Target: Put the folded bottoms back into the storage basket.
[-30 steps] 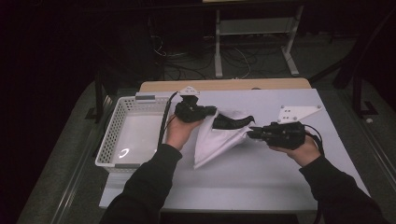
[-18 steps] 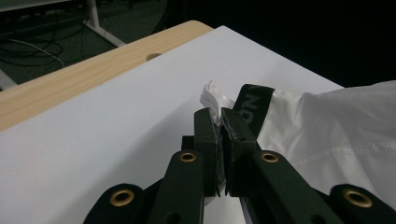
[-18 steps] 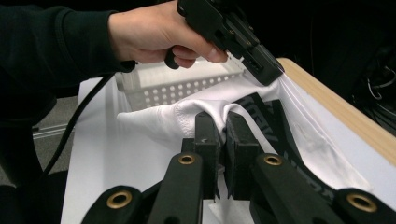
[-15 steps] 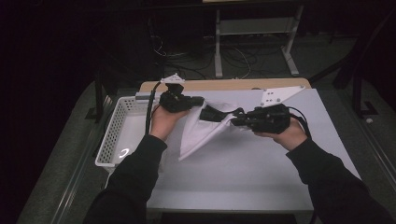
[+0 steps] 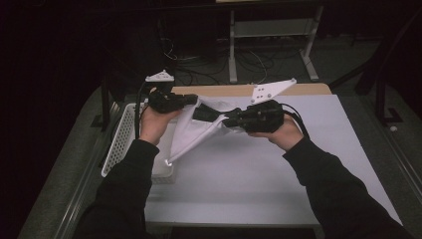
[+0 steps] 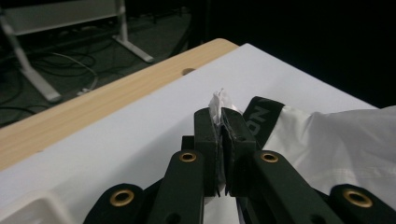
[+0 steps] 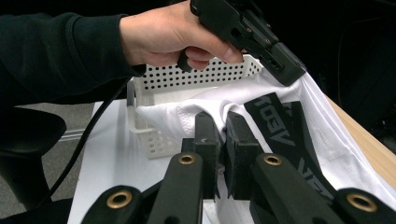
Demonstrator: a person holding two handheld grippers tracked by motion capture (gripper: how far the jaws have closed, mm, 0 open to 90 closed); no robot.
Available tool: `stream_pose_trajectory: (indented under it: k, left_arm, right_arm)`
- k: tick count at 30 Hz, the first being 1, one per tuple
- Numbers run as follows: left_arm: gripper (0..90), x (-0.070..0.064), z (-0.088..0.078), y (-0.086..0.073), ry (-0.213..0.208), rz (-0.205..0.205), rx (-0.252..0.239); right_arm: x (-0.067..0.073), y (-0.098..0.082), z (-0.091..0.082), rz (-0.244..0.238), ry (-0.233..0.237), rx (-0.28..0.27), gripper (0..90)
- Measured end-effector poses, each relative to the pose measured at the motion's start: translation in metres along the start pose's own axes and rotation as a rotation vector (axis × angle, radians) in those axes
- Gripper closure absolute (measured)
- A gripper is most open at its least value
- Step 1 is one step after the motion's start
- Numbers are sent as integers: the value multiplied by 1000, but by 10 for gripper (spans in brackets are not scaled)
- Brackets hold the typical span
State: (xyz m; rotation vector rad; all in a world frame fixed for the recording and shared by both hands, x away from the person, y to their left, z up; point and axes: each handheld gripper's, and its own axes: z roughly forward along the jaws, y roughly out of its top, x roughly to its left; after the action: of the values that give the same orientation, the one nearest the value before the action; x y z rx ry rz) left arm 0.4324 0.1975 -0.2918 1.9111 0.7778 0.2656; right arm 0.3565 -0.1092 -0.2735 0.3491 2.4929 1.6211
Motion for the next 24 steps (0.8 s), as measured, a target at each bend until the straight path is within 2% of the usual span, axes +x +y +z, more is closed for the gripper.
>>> stream_pose_trajectory:
  k: [10,15,19,24]
  left_arm:
    - [857,28,-37,-12,73,-20,-17]
    - [857,42,-54,-18,92,-40,-36]
    - [856,51,-64,-23,115,-40,-40]
    - [857,64,-73,-28,165,-47,-30]
  right_arm:
    - [3,21,32,-7,37,-7,840]
    - [4,31,52,-13,58,3,840]
    - [4,38,71,-20,65,14,840]
    - [3,46,93,-18,74,27,840]
